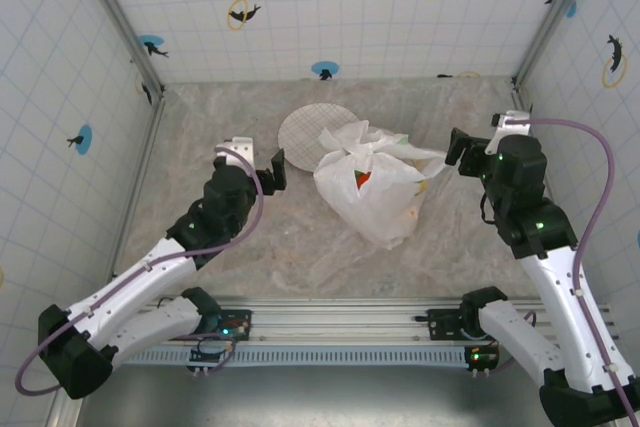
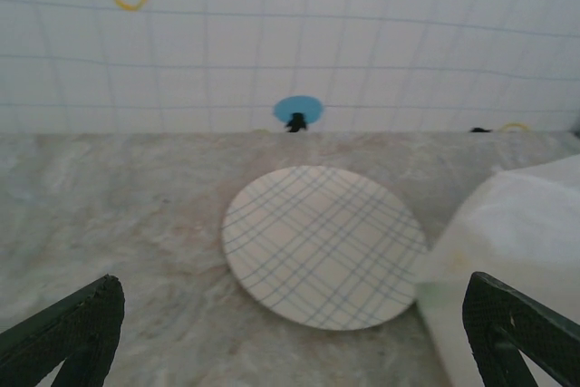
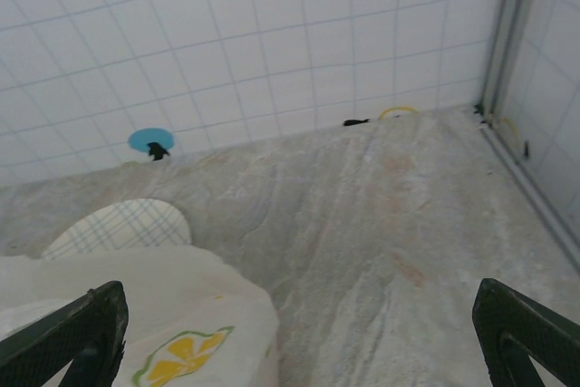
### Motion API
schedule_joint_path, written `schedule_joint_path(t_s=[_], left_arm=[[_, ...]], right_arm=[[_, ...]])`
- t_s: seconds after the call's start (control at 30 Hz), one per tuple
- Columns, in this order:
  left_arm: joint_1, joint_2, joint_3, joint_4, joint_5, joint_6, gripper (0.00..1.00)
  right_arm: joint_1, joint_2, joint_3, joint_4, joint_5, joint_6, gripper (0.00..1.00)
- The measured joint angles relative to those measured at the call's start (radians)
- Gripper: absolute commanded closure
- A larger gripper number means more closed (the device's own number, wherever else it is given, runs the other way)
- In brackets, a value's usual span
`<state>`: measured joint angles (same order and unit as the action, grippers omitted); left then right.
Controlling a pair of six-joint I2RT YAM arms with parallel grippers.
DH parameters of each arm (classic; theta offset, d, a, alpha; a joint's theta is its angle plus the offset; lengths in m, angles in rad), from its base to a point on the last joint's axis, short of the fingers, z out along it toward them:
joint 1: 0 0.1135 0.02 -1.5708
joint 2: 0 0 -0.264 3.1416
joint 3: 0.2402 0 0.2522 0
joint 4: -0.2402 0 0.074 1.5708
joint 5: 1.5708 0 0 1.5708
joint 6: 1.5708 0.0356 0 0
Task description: Place the fruits into the plastic bag
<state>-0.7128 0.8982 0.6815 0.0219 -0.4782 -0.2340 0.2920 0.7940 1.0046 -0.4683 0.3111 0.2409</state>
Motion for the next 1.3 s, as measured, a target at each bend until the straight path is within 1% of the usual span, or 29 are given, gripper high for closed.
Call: schedule_joint_path(t_s=[0.13, 0.23, 0.37, 0.57, 0.63, 0.73, 0.93, 1.0, 1.13, 1.3], left_arm=[[0.046, -0.027, -0.126, 0.053, -0.083, 0.020, 0.02], [0.098, -0.035, -0.228, 0.097, -0.130, 0.034, 0.02], [0.158, -0.041, -0.325, 0.150, -0.169, 0.050, 0.02], [0.233, -0.031, -0.443, 0.256, -0.204, 0.062, 0.02], [0.254, -0.010, -0.464, 0.277, -0.209, 0.051, 0.02], [0.262, 0.018, -0.497, 0.333, -0.211, 0.043, 0.02], [0.267, 0.132, -0.565, 0.460, -0.241, 0.051, 0.02], [0.271, 0.168, -0.573, 0.493, -0.249, 0.058, 0.02], [0.317, 0.247, -0.576, 0.611, -0.261, 0.116, 0.02], [0.385, 0.325, -0.599, 0.731, -0.260, 0.175, 0.03]], right_arm=[[-0.014, -0.007, -0.080, 0.052, 0.071, -0.033, 0.00], [-0.032, -0.004, -0.168, 0.100, 0.127, -0.052, 0.00], [-0.076, 0.019, -0.268, 0.160, 0.178, -0.064, 0.00], [-0.164, 0.050, -0.400, 0.278, 0.221, -0.068, 0.00], [-0.185, 0.055, -0.460, 0.326, 0.235, -0.066, 0.00], [-0.202, 0.061, -0.554, 0.400, 0.249, -0.055, 0.00], [-0.204, 0.123, -0.698, 0.529, 0.257, -0.018, 0.00], [-0.206, 0.161, -0.727, 0.556, 0.255, -0.003, 0.00], [-0.207, 0.224, -0.753, 0.592, 0.240, 0.028, 0.00], [-0.203, 0.257, -0.784, 0.652, 0.217, 0.054, 0.00]])
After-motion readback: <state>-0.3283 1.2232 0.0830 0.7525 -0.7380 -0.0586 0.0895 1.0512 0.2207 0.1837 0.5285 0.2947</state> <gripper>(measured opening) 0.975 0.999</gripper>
